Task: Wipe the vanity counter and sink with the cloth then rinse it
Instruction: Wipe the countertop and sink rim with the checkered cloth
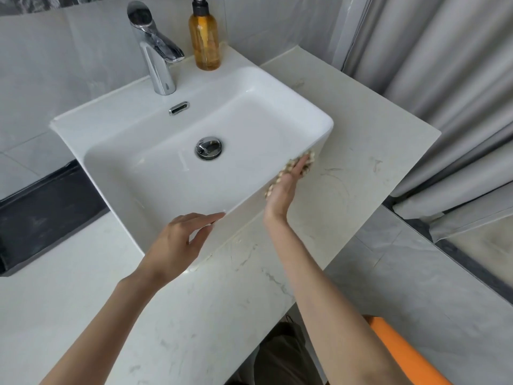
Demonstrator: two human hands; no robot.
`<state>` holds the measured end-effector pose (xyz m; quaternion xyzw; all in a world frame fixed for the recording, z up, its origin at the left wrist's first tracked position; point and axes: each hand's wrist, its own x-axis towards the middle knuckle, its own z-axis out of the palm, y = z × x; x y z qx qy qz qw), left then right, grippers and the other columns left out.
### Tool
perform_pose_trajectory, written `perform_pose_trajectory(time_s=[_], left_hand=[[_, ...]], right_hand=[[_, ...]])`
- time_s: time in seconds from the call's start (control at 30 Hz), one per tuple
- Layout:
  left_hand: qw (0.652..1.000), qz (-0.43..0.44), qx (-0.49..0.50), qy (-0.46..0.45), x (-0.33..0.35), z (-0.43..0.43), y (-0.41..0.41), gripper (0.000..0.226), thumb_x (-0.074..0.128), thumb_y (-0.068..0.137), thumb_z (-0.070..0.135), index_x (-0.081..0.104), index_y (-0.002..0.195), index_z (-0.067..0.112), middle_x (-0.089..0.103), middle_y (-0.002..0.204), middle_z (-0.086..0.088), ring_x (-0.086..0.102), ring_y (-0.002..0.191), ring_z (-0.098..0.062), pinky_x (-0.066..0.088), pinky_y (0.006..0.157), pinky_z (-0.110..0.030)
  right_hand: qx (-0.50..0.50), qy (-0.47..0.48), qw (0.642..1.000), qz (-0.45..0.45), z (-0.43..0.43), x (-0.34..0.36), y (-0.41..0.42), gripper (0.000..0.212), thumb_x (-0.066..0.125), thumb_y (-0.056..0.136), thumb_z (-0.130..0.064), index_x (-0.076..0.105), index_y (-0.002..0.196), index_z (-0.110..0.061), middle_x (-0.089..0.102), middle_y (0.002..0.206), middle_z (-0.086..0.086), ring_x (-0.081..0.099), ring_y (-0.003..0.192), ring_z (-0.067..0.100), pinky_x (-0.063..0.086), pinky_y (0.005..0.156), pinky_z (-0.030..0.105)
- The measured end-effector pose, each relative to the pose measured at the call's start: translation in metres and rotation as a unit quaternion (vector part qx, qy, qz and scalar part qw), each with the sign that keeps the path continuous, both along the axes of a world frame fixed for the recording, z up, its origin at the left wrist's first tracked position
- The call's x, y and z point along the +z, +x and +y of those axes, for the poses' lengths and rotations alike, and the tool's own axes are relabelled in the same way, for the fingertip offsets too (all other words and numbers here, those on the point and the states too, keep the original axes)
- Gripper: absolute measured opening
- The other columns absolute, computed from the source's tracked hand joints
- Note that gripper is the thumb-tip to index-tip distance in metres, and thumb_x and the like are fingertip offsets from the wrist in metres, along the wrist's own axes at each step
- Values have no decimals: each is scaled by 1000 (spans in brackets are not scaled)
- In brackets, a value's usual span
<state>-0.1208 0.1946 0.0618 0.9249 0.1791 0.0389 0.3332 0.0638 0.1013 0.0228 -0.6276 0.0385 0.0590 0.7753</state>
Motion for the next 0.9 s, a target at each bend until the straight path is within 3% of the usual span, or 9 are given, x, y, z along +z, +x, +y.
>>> perform_pose_trajectory(time_s=[0.1, 0.2, 0.27, 0.4, 0.47, 0.53, 0.63, 0.77, 0.9], left_hand=[[1000, 0, -4, 1, 0, -1, -1, 36, 48, 96, 18, 56, 126, 37, 62, 104, 18, 55, 99, -8, 37, 81, -7], [1000, 6, -2, -2, -1, 0, -2, 37, 47, 97, 19, 54, 127, 39, 61, 106, 16, 55, 101, -9, 39, 85, -12], [1000, 14, -5, 2, 1, -1, -4, 36, 45, 98, 23, 52, 129, 40, 60, 111, 17, 52, 106, -8, 38, 89, -16], [999, 28, 5, 35, 9, 1, -20, 40, 41, 97, 31, 43, 136, 41, 50, 129, 19, 41, 122, -5, 37, 97, -22], [997, 27, 18, 70, 11, 4, -33, 41, 43, 97, 30, 44, 137, 38, 50, 130, 17, 39, 125, -7, 36, 97, -22], [994, 16, 22, 105, 9, 7, -46, 39, 45, 97, 28, 48, 135, 33, 54, 129, 12, 43, 123, -12, 36, 97, -22], [989, 6, 22, 147, 3, 10, -62, 38, 42, 96, 31, 52, 132, 28, 58, 127, 7, 46, 123, -18, 34, 103, -28], [984, -2, 37, 175, -1, 10, -76, 41, 42, 94, 28, 49, 135, 28, 54, 134, 5, 41, 133, -20, 20, 116, -44], [984, -7, 30, 177, -4, 13, -85, 39, 39, 99, 33, 47, 137, 28, 51, 139, 4, 34, 139, -17, 15, 118, -40]], right_hand=[[83, -25, 994, -72, 2, -15, -46, 73, 23, 84, -15, -1, 151, -28, -3, 156, -20, 3, 145, -2, 7, 118, 21], [115, -12, 992, -48, 9, -30, -78, 76, 26, 83, -14, -7, 150, -29, -7, 152, -26, -3, 143, -7, 3, 118, 23], [83, -6, 996, -24, 13, -36, -70, 79, 27, 79, -17, -5, 151, -24, -5, 156, -17, 0, 145, 0, 4, 120, 30], [19, 34, 995, 92, 15, -35, -24, 96, 25, 67, -57, 4, 152, -19, 3, 161, -2, 12, 147, 13, 11, 122, 40], [17, 51, 992, 115, 15, -29, -20, 105, 25, 60, -64, 5, 153, -20, 4, 161, -2, 13, 147, 12, 11, 122, 38], [26, 58, 993, 94, 14, -20, -32, 93, 26, 72, -56, 0, 153, -19, -2, 161, -2, 8, 147, 12, 5, 122, 34], [51, 29, 998, 30, 19, -8, -67, 69, 21, 88, -23, -7, 151, -16, -12, 159, -3, -2, 147, 9, 4, 116, 23], [120, -41, 991, -53, 25, -6, -127, 78, 23, 80, -24, -8, 151, -18, -12, 154, -18, -11, 141, -6, -6, 115, 16], [158, -44, 985, -55, 28, -23, -162, 76, 25, 83, -20, -13, 149, -26, -18, 150, -25, -14, 141, -8, -5, 117, 21]])
